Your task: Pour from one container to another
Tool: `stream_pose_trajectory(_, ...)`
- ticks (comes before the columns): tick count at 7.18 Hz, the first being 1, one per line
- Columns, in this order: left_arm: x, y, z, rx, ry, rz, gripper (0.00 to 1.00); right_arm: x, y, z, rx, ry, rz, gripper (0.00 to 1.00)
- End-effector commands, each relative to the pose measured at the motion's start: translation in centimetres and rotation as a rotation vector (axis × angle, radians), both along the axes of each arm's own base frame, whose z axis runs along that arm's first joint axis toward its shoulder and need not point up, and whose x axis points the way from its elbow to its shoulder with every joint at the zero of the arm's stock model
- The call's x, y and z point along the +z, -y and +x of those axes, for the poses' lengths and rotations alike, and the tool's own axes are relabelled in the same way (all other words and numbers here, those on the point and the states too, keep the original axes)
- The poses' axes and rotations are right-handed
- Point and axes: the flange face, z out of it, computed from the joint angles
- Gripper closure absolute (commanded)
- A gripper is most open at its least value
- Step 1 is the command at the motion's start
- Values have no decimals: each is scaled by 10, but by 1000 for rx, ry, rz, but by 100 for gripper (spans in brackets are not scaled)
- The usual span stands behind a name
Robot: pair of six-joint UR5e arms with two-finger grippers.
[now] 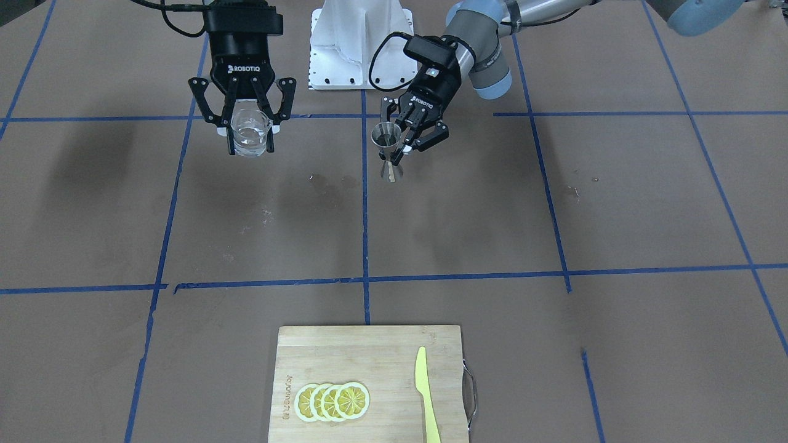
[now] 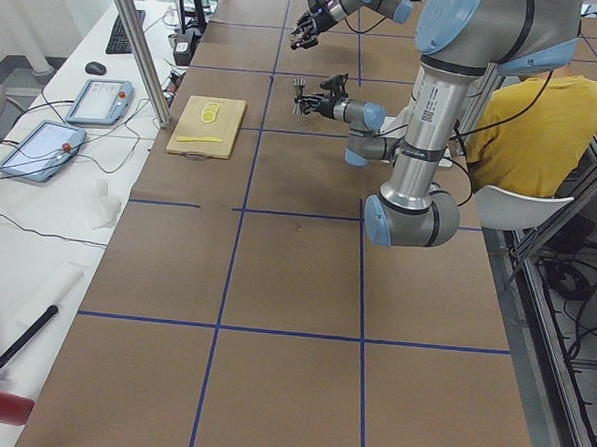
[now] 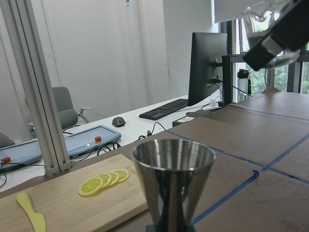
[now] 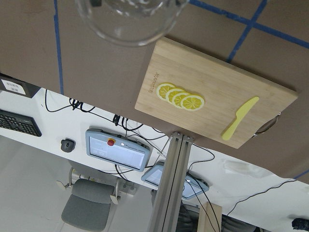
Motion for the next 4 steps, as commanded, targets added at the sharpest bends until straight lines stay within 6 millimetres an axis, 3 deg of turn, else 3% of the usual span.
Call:
stream_pose_trajectory(1,39,-3,-39,-72,-53,-16,100,33,1,7,51,81,-79,89)
stream_pose_trajectory(2,62,-3,-70,-169,-55,-49,100,61,-2,15,50,93,-79,89)
stream_pose_trajectory(3,102,-9,-100,-247,-70,-79,100,81,-5,22,45,124,-68,89)
stream_pose_trajectory(4,155,-16,-134,-262,-14,-89,100,88,-7,24,39,124,-73,89)
